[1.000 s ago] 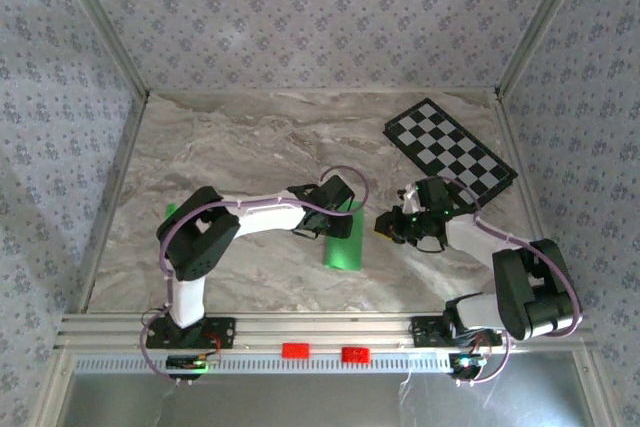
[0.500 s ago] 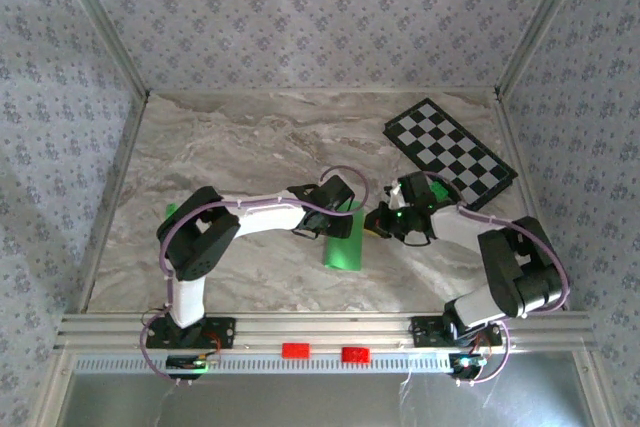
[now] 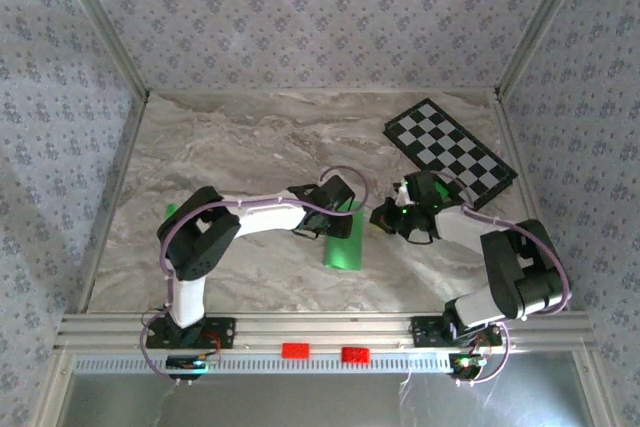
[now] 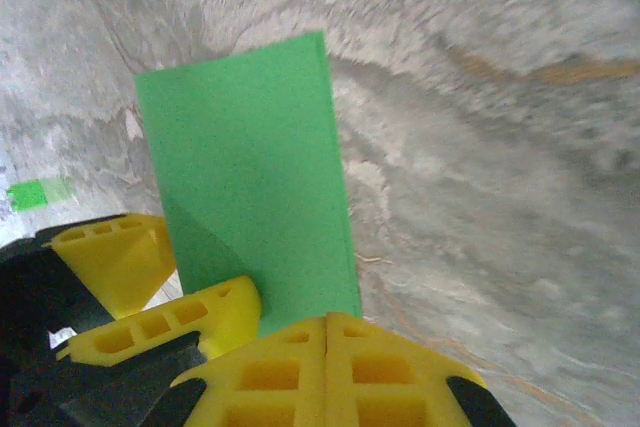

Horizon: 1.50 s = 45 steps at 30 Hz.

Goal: Fold a paper plane with a square sheet of paper (pick it up from the middle)

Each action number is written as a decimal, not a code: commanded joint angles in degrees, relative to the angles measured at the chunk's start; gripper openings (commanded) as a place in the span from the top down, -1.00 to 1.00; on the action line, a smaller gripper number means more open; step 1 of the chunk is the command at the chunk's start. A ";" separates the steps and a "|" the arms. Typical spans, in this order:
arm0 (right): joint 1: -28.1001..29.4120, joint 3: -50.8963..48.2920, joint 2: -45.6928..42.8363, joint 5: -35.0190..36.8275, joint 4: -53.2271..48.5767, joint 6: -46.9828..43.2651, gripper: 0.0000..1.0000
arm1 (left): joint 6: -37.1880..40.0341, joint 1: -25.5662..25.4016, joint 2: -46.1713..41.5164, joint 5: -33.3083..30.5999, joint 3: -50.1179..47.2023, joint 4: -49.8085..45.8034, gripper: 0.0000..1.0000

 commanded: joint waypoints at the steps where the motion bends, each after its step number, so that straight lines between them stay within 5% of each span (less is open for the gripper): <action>1: -1.93 -1.78 -3.15 0.90 -0.23 0.89 1.00 | -0.23 0.65 6.28 -1.53 -1.98 0.06 -0.42; 14: -4.10 -2.71 -7.55 -0.82 -2.24 -0.84 1.00 | -1.70 0.30 6.52 -1.38 -2.18 0.57 -0.42; 26: 1.31 1.61 -0.42 0.33 -1.85 -0.45 1.00 | -1.50 0.21 6.23 -1.38 -3.25 1.56 -0.40; 35: -7.11 -2.05 -5.20 -0.44 -4.00 -1.62 1.00 | 1.37 0.03 6.46 -0.30 -3.02 2.78 -0.40; 45: -6.49 -2.93 -5.37 -2.75 -2.67 -1.33 0.99 | 0.74 0.03 7.55 -0.83 -2.73 3.28 -0.42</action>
